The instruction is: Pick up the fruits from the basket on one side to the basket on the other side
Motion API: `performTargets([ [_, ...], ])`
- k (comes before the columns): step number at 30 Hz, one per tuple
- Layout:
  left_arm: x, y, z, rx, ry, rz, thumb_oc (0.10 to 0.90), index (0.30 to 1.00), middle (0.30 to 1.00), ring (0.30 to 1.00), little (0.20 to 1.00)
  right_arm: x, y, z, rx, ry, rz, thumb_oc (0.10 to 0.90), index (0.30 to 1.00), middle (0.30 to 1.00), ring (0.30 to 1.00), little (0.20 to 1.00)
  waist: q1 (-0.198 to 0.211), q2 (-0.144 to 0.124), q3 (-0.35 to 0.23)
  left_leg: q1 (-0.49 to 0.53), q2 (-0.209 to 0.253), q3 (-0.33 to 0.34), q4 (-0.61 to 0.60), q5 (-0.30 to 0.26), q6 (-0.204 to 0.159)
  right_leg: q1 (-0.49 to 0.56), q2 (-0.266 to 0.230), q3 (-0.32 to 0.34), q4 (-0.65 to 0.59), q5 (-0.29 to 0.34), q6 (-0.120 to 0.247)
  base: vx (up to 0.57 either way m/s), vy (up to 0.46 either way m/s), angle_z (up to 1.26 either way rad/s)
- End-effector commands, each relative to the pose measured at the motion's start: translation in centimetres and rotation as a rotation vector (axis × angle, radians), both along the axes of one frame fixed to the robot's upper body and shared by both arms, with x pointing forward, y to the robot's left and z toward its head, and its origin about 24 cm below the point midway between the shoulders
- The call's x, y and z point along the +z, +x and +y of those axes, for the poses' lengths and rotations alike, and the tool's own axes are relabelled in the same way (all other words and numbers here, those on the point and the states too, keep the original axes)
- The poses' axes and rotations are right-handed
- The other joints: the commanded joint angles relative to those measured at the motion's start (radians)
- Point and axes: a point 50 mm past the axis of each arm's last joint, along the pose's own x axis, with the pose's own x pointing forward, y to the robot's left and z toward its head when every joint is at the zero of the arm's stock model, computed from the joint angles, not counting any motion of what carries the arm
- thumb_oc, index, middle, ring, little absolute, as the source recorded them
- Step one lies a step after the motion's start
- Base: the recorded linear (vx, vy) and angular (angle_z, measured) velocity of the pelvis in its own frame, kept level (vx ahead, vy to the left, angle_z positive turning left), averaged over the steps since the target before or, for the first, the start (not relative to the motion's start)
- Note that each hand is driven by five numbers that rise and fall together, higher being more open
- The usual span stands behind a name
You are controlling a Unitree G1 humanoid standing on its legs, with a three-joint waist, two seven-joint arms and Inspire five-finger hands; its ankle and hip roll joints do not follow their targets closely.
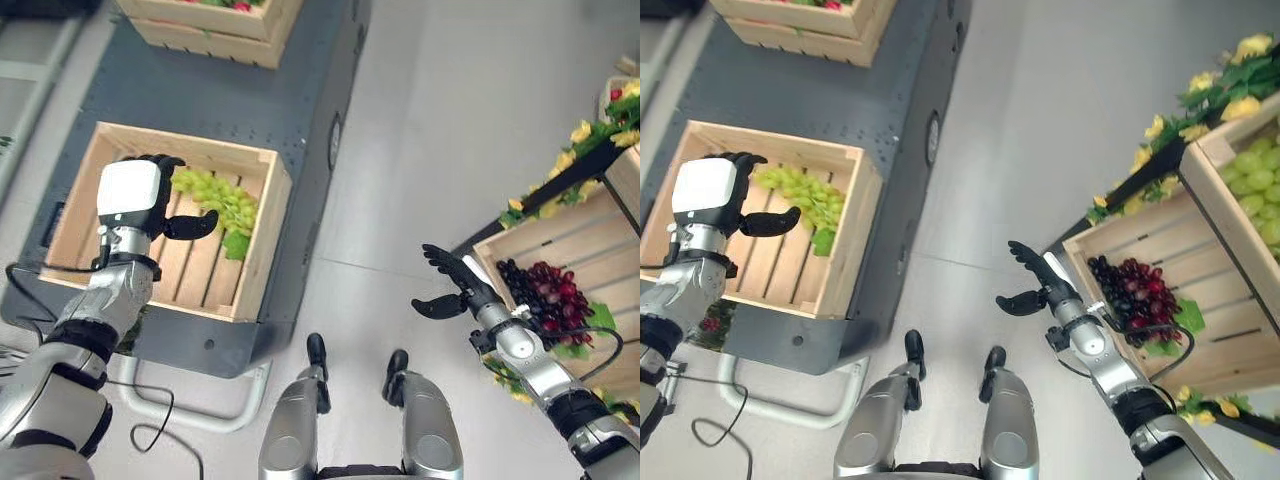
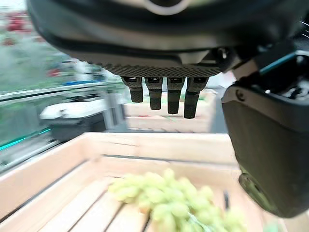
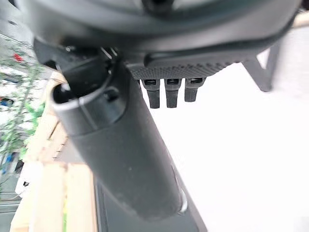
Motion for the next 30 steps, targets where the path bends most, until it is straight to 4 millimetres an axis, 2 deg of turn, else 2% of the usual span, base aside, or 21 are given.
performTargets([
  [1, 7.8, -0.6, 2.1, 0.081, 0.162, -0.276, 0.800, 0.900, 0.900, 0.900, 0.900, 3.7, 1.0, 0.4, 0.086, 0.049, -0.150, 0.800, 0.900, 0.900, 0.900, 0.900, -0.017, 0.003, 0.001, -0.052, 0.015, 0.014, 0.227, -0.194, -0.042, 0.026, 0.055, 0.008, -0.003, -0.037, -0.063, -0.04, 0.109, -0.06],
  [5, 9.0, -0.2, 1.4, 0.073, 0.298, -0.243, 0.800, 0.900, 0.900, 0.900, 0.900, 4.5, 1.4, -0.3, 0.079, 0.030, -0.151, 0.800, 0.900, 0.900, 0.900, 0.900, -0.026, -0.005, 0.003, -0.143, 0.025, 0.026, 0.324, -0.242, -0.021, -0.086, 0.035, 0.022, 0.109, -0.061, -0.061, -0.02, 0.158, -0.06],
  [11, 10.0, 0.0, 0.9, 0.091, 0.459, -0.217, 0.800, 0.900, 0.900, 0.900, 0.900, 5.3, 1.6, -1.4, 0.073, 0.008, -0.155, 0.800, 0.900, 0.900, 0.900, 0.900, -0.037, -0.006, 0.003, -0.214, 0.040, 0.047, 0.406, -0.289, -0.008, -0.171, 0.019, 0.031, 0.187, -0.079, -0.056, -0.01, 0.129, -0.06],
  [21, 12.4, -0.4, 1.7, 0.200, 0.458, -0.304, 0.800, 0.900, 0.900, 0.900, 0.900, 5.3, 1.5, -1.4, 0.094, 0.002, -0.157, 0.800, 0.900, 0.900, 0.900, 0.900, -0.032, -0.006, 0.003, -0.259, 0.043, 0.063, 0.428, -0.314, 0.004, -0.246, -0.002, 0.038, 0.236, -0.080, -0.037, -0.01, 0.086, 0.01],
  [30, 12.3, -1.5, 3.8, 0.325, 0.466, -0.339, 0.800, 0.900, 0.900, 0.900, 0.900, 4.8, 1.3, -1.0, 0.090, -0.002, -0.149, 0.800, 0.900, 0.900, 0.900, 0.900, -0.018, -0.010, 0.003, -0.261, 0.036, 0.065, 0.411, -0.315, 0.008, -0.262, -0.016, 0.030, 0.240, -0.073, -0.028, 0.00, 0.031, 0.06],
])
